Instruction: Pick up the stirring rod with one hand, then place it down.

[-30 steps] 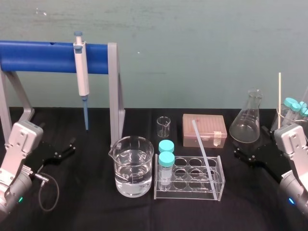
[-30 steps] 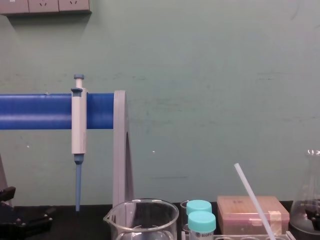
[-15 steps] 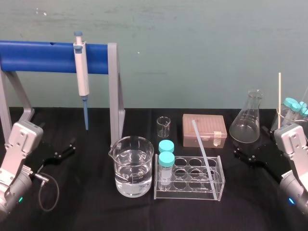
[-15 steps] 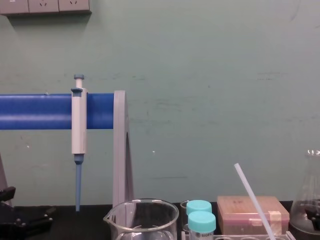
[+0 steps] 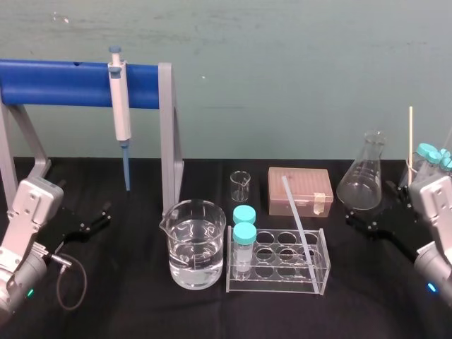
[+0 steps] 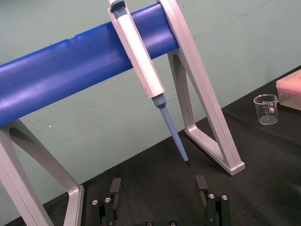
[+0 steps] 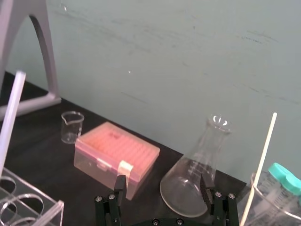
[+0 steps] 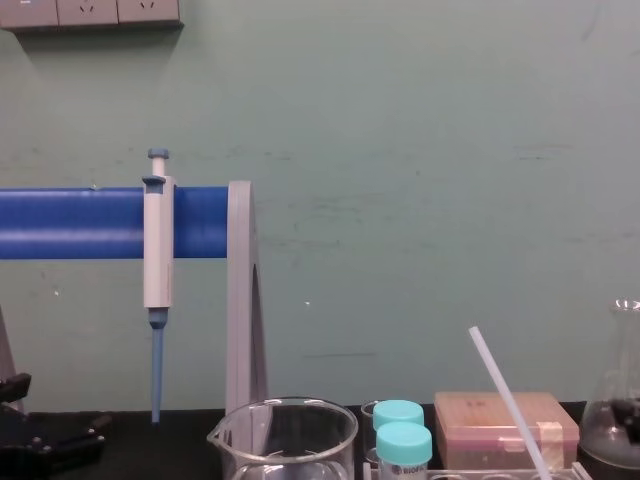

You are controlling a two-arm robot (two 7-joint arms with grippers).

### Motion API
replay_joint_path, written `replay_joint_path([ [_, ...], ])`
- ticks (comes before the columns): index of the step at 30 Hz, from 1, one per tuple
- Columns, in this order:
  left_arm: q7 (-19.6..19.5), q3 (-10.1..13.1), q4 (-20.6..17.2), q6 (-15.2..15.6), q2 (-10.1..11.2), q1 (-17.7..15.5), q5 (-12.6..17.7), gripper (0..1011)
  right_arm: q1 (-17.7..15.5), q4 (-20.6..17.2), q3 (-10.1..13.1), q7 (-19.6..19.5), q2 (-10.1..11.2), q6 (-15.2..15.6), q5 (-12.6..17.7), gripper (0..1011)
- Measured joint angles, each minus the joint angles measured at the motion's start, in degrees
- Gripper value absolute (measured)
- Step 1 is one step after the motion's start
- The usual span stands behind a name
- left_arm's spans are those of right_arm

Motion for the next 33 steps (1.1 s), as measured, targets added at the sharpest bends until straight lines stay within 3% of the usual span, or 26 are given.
replay_joint_path([
  [1,0.0,0.0,0.0,0.0,0.0,0.0,0.0,1000,-0.01,-0.95,1.58,2.94,0.49,0.4,2.85,1003],
  [3,0.0,0.0,0.0,0.0,0.0,0.0,0.0,1000,-0.22,-1.99,2.67,5.09,0.91,1.2,5.38,1003],
  [7,0.0,0.0,0.0,0.0,0.0,0.0,0.0,1000,-1.07,-5.27,5.79,11.41,2.32,5.25,12.79,1003],
  [8,0.0,0.0,0.0,0.0,0.0,0.0,0.0,1000,-1.39,-6.75,6.94,13.77,3.01,7.54,15.85,1003],
  [11,0.0,0.0,0.0,0.0,0.0,0.0,0.0,1000,-2.02,-9.49,8.89,18.43,4.28,12.16,21.07,1003],
  [15,0.0,0.0,0.0,0.0,0.0,0.0,0.0,1000,-2.37,-11.97,9.77,22.76,5.37,16.3,25.0,1003],
  [21,0.0,0.0,0.0,0.0,0.0,0.0,0.0,1000,-0.46,-12.39,7.28,26.34,6.21,19.82,26.44,1003],
  [23,0.0,0.0,0.0,0.0,0.0,0.0,0.0,1000,1.4,-11.43,5.1,27.42,6.18,21.15,26.25,1003],
  [33,0.0,0.0,0.0,0.0,0.0,0.0,0.0,1000,6.79,-7.59,-0.83,29.66,4.74,23.07,24.43,1003],
])
